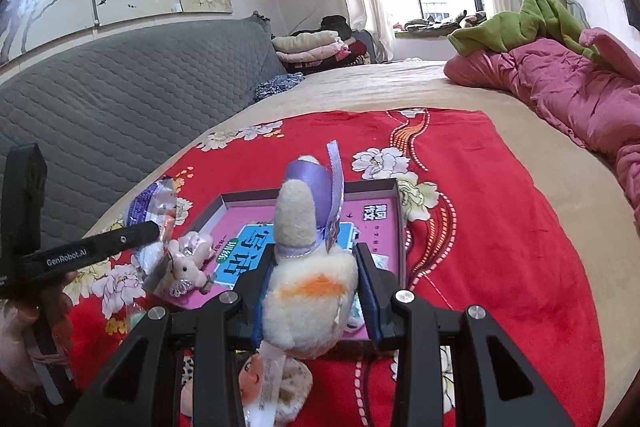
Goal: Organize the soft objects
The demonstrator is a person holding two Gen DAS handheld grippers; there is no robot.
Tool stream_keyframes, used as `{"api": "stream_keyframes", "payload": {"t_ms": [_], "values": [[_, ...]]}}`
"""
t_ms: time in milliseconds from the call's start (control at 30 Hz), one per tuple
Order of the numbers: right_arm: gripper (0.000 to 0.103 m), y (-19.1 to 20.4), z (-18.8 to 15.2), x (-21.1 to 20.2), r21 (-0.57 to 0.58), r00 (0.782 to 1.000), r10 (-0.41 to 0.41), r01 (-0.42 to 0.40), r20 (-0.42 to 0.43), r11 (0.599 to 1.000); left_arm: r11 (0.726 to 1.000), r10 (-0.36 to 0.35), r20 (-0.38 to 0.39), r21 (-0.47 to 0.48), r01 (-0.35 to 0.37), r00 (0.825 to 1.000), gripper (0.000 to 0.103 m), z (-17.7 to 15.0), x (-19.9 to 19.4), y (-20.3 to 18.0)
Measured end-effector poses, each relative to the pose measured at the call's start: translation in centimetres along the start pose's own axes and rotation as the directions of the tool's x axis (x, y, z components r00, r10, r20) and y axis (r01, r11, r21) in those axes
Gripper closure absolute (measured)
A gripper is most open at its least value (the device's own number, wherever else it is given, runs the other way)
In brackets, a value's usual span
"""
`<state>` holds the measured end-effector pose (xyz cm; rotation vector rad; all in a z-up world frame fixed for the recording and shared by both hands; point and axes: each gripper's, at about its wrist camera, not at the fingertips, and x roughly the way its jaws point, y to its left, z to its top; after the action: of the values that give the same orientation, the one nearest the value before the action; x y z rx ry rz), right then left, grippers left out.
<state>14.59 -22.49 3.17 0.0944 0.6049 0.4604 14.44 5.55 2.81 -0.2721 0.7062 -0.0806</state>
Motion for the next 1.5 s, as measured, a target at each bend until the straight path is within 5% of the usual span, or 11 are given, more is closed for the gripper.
{"api": "stream_keyframes", "payload": {"t_ms": [767, 1500], "values": [[0.066, 2.3, 1.3, 6.0, -0.007, 0.989, 0.126, -0.127, -0.075, 0.992, 1.0, 0.022, -0.058, 0.007, -0.021, 0.998, 0.067, 0.2, 3.8, 0.6], [0.066, 2.0, -0.8, 10.1, -0.011, 0.964, 0.11, -0.116, -0.242, 0.993, 0.999, 0.021, -0.137, 0.048, -0.014, 0.99, 0.067, -0.9, 6.3, 0.0]]}}
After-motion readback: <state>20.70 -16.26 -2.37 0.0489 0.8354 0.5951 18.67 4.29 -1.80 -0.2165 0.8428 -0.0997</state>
